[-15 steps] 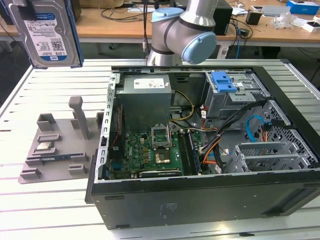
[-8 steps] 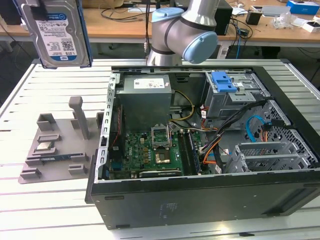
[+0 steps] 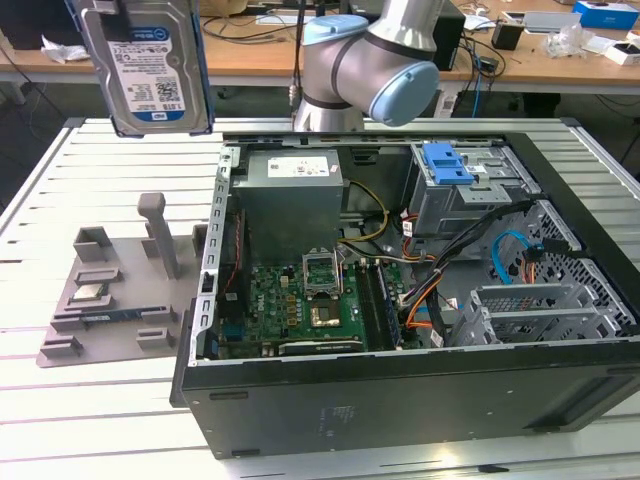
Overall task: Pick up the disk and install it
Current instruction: 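Pick up the disk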
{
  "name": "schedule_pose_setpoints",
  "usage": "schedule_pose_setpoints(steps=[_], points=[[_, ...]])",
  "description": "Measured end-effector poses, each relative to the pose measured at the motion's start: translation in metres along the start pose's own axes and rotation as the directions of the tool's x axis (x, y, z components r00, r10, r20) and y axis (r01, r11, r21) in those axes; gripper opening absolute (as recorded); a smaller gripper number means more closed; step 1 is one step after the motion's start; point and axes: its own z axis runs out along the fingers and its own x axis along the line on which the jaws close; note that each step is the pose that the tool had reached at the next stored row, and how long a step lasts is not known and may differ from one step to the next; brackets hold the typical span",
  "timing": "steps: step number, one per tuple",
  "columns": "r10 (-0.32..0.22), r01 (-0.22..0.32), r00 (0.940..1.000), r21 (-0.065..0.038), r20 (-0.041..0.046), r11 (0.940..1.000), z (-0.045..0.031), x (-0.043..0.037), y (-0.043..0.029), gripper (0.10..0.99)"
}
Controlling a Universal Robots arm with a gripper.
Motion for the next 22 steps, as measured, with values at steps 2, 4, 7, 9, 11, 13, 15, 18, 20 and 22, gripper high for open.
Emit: schedule_pose_setpoints(steps=[2,4,7,9,11,13,15,18,20,22], points=[[0.0,0.0,1.0,0.0,-0.0001,1.0,-0.0004,0.0004,-0.0078,0.369],[0.0,0.0,1.0,0.0,0.0,1.0,-0.0009,0.0011,-0.0204,0.369],[0.0,0.0,1.0,0.0,0.0,1.0,-0.0018,0.0021,-0.0392,0.369],[0.0,0.0,1.0,0.0,-0.0001,1.0,-0.0021,0.0024,-0.0451,0.369],[0.0,0.0,1.0,0.0,-0.0001,1.0,-0.0024,0.0028,-0.0536,0.369],[0.0,0.0,1.0,0.0,0.0,1.0,-0.0027,0.0032,-0.0609,0.369],[0.0,0.0,1.0,0.0,0.0,1.0,-0.003,0.0035,-0.0669,0.369],[0.0,0.0,1.0,0.0,0.0,1.0,-0.0035,0.004,-0.0774,0.369],[0.0,0.0,1.0,0.0,0.0,1.0,-0.0039,0.0046,-0.0879,0.369],[0.0,0.0,1.0,0.0,0.0,1.0,-0.0043,0.005,-0.0952,0.369]])
